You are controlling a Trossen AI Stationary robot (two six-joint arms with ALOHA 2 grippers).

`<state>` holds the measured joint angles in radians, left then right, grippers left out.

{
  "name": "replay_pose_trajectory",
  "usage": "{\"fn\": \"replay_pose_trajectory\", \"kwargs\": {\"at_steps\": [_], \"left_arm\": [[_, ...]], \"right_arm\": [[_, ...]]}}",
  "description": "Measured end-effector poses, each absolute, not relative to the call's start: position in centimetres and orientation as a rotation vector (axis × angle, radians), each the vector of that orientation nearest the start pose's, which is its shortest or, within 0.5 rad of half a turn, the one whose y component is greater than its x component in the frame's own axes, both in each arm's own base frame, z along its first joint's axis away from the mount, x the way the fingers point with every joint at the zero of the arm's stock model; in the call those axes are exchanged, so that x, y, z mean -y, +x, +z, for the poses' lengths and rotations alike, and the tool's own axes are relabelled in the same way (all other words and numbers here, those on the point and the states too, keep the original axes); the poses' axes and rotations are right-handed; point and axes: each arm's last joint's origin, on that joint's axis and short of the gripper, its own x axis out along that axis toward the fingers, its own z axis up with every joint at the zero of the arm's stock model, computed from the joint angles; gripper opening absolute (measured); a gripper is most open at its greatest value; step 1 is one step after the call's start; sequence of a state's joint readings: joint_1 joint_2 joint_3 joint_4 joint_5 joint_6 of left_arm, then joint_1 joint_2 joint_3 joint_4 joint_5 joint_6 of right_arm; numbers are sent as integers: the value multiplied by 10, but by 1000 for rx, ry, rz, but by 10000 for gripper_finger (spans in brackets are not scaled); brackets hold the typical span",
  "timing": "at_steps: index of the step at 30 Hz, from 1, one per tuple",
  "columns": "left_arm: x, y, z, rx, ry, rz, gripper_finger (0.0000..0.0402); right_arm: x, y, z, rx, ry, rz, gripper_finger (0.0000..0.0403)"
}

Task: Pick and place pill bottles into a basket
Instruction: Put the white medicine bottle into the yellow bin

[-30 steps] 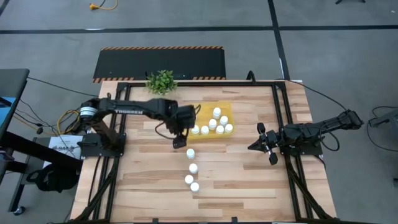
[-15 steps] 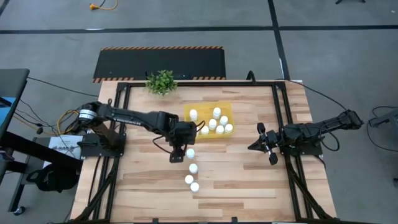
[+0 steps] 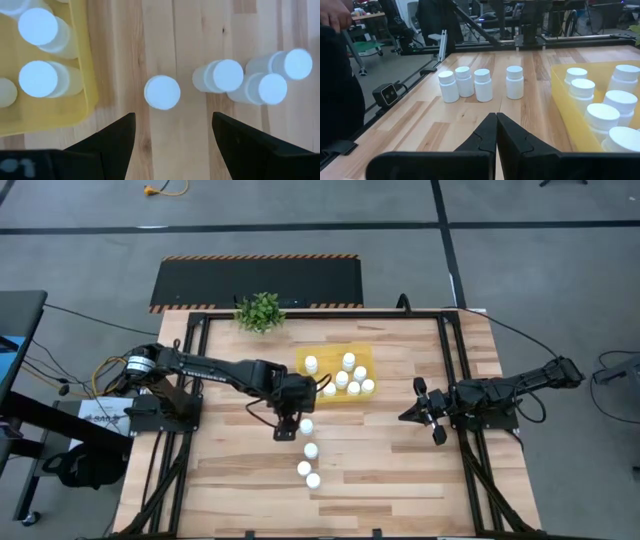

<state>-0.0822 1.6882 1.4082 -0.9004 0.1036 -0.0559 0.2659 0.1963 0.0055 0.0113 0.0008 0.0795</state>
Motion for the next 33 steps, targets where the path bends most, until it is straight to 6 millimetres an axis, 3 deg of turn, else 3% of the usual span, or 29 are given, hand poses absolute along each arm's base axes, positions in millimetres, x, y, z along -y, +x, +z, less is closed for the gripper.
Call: {"fn": "replay_pose_trajectory", "kwargs": {"at_steps": [15, 22, 33], "left_arm": [[31, 346, 269, -1109, -86, -103, 251], [31, 356, 249, -1170, -91, -102, 252], [28, 359, 243, -1175, -54, -85, 252]], "right_arm": [[-28, 104, 150, -189, 55, 257, 1], [-28, 104, 150, -188, 55, 257, 1], [-28, 104, 150, -189, 55, 257, 1]]}}
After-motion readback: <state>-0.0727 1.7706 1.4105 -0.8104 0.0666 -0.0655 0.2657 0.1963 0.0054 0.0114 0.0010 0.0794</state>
